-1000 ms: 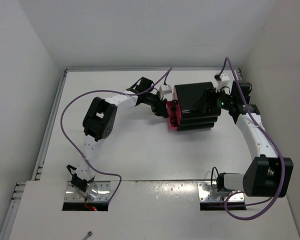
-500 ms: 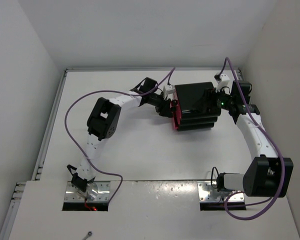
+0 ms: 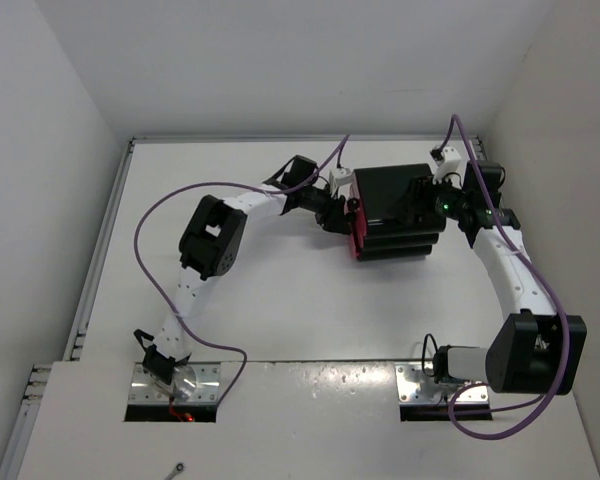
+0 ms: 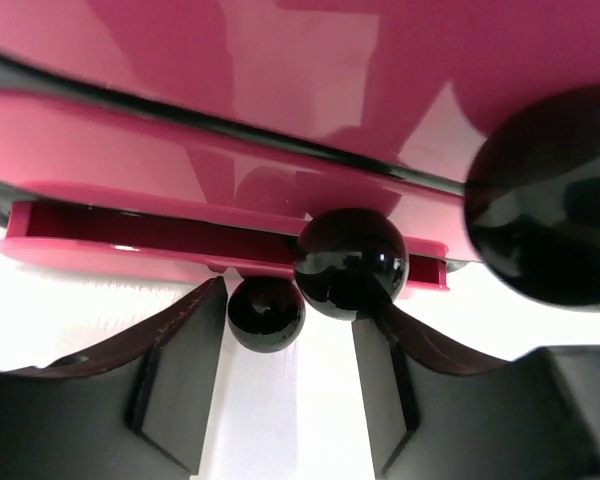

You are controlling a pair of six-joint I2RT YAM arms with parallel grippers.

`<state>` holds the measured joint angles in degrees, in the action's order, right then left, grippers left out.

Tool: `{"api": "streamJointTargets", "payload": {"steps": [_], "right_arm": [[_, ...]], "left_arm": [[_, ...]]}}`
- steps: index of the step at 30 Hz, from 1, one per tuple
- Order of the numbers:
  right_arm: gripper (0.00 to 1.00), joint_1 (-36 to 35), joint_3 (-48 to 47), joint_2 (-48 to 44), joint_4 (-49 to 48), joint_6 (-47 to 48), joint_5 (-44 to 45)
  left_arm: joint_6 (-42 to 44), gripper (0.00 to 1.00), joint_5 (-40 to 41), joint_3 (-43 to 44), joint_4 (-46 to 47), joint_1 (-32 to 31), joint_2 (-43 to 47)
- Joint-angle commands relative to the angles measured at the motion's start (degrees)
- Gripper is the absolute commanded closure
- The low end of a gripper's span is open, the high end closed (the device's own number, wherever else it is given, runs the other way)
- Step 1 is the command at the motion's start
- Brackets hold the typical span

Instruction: Sort the tools into containers

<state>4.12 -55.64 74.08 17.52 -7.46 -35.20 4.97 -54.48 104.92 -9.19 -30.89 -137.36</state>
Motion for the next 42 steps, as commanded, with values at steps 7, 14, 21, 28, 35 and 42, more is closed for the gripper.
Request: {"api": "streamJointTargets", "payload": {"steps": [7, 14, 21, 28, 35, 42], "right_arm": [[0.25, 0.1, 1.5, 2.3, 7.0, 0.3, 2.1], [0.25, 0.1, 1.5, 2.3, 7.0, 0.3, 2.1], [0.25, 0.1, 1.5, 2.3, 7.0, 0.3, 2.1], [0.25, 0.1, 1.5, 2.3, 7.0, 0.3, 2.1], [0.24, 0.1, 1.0, 1.8, 7.0, -0.3, 2.1], [0.20, 0.1, -0.1, 0.6, 7.0, -0.8, 1.5]], "left_arm": [[-23.5, 0.41, 2.9, -13.0, 27.9, -2.8, 2.2], [-30.8, 0.41, 1.9, -17.9, 37.7, -2.8, 3.0], [-30.8, 0.41, 3.7, -19.1, 38.3, -2.2, 4.6], [-30.6, 0.41, 7.2, -27.2, 37.5, 0.2, 11.1], [-22.8, 0.38, 11.8, -38.3, 29.7, 2.2, 25.3], [-20.0, 0.37, 13.0, -44.1, 25.7, 7.3, 32.2]]}}
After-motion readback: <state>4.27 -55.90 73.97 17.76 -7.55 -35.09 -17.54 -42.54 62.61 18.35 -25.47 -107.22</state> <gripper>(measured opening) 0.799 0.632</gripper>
